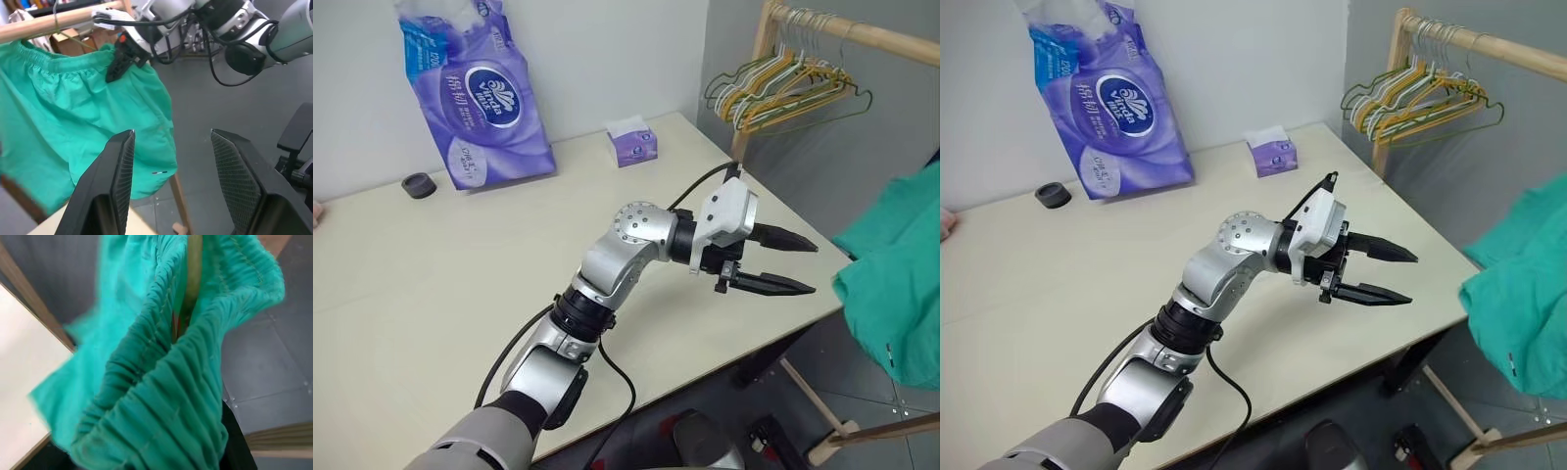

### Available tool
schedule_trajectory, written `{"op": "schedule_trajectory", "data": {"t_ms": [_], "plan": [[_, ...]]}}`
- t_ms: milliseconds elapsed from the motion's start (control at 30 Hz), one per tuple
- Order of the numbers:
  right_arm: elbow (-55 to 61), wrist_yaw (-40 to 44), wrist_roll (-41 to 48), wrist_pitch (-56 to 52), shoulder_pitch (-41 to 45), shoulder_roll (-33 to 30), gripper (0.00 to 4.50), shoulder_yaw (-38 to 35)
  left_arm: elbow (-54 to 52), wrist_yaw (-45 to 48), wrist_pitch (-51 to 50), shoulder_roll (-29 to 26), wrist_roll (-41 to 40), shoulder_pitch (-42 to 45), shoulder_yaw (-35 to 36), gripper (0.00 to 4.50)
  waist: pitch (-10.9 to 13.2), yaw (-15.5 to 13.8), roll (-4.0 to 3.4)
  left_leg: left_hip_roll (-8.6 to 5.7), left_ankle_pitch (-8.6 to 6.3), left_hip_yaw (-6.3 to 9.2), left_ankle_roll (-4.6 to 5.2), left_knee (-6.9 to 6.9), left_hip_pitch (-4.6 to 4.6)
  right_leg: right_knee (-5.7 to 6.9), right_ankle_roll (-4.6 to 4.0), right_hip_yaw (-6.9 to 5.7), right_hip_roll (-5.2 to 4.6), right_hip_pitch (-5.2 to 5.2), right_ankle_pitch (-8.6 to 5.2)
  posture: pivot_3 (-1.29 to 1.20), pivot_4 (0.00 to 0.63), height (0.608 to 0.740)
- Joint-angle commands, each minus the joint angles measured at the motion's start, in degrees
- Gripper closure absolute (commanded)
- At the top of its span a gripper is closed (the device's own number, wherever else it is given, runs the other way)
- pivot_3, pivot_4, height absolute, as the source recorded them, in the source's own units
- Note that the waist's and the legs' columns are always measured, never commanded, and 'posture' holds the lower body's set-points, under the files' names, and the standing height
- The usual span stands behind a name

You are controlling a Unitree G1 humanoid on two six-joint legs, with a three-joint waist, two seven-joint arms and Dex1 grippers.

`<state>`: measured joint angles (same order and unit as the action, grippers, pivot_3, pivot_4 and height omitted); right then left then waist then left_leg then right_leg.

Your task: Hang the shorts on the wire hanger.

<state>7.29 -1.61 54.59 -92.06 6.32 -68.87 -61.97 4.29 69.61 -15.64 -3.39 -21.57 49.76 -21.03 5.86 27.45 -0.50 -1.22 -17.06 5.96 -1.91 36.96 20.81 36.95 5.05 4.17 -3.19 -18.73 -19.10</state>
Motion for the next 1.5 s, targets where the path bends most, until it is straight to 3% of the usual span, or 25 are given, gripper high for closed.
{"op": "schedule_trajectory", "data": {"t_ms": [33, 200, 367, 733, 933, 1200, 1333, 1500], "plan": [[-6.25, -6.7, 7.9, -0.44, 1.38, -4.23, 4.5, -0.63, -0.27, 0.03, 1.46, 1.2, -0.17, 1.98, 0.3, 1.92, 0.19, 0.16, 0.07, 0.0, 0.0, -0.04, 0.0, 0.0, 0.0, -0.01, 0.01, 0.0, -0.01, 0.01, -0.01, -0.61, 0.131, 0.74], [-15.72, -14.36, 17.74, -0.44, -0.84, -7.65, 4.5, 0.22, 0.28, 1.04, 1.29, 2.79, -1.23, 3.14, 0.42, 1.92, 0.49, 0.64, 0.16, 0.06, -0.01, -0.22, 0.0, 0.0, 0.0, -0.06, 0.19, 0.0, -0.01, 0.03, -0.11, -0.6, 0.133, 0.74], [-17.06, -21.55, 26.71, -0.44, -1.84, -5.95, 4.5, 1.15, 1.29, 1.84, -0.25, 4.92, -2.67, 5.99, 0.92, 1.92, 0.64, 0.94, 0.25, 0.07, -0.01, -0.33, -0.01, 0.0, 0.02, -0.1, 0.31, 0.02, -0.01, 0.03, -0.18, -0.59, 0.136, 0.74], [-17.0, -32.11, 33.95, -0.19, 2.9, -3.51, 4.5, 2.11, 8.33, -1.67, 2.31, 10.34, -1.39, 12.05, 2.92, 1.92, 0.95, 0.73, 0.34, 0.08, -0.02, -0.39, -0.03, -0.01, 0.05, -0.21, 0.39, 0.02, -0.03, 0.03, -0.19, -0.58, 0.135, 0.74], [-16.17, -38.67, 42.0, 4.09, 0.17, -2.9, 2.79, 1.73, 13.07, -3.99, 5.7, 12.22, 0.76, 14.85, 3.57, 1.87, 0.99, 0.57, 0.37, 0.09, -0.02, -0.41, -0.03, -0.03, 0.05, -0.23, 0.4, 0.02, -0.02, 0.02, -0.21, -0.59, 0.134, 0.74], [-10.61, -48.88, 57.86, 16.45, -10.96, -3.63, 0.02, 1.38, 17.51, -5.47, 9.27, 13.74, 2.73, 17.26, 3.88, 1.87, 1.03, 0.57, 0.42, 0.1, -0.04, -0.5, -0.07, -0.04, 0.08, -0.31, 0.5, 0.07, -0.03, 0.01, -0.27, -0.6, 0.127, 0.74], [-6.8, -52.57, 58.41, 21.54, -12.41, -3.52, 0.02, 0.99, 18.26, -5.6, 10.1, 14.03, 2.91, 17.39, 3.91, 1.87, 1.03, 0.6, 0.42, 0.1, -0.09, -0.5, -0.14, -0.04, 0.09, -0.35, 0.55, 0.11, -0.02, -0.01, -0.29, -0.6, 0.122, 0.74], [-1.17, -63.59, 58.41, 29.93, -10.8, -2.82, 0.02, 1.42, 18.23, -5.45, 10.64, 13.7, 3.12, 17.19, 3.74, 1.87, 1.03, 0.46, 0.42, 0.1, -0.12, -0.5, -0.2, -0.04, 0.11, -0.39, 0.57, 0.13, -0.03, -0.02, -0.3, -0.6, 0.117, 0.74]]}}
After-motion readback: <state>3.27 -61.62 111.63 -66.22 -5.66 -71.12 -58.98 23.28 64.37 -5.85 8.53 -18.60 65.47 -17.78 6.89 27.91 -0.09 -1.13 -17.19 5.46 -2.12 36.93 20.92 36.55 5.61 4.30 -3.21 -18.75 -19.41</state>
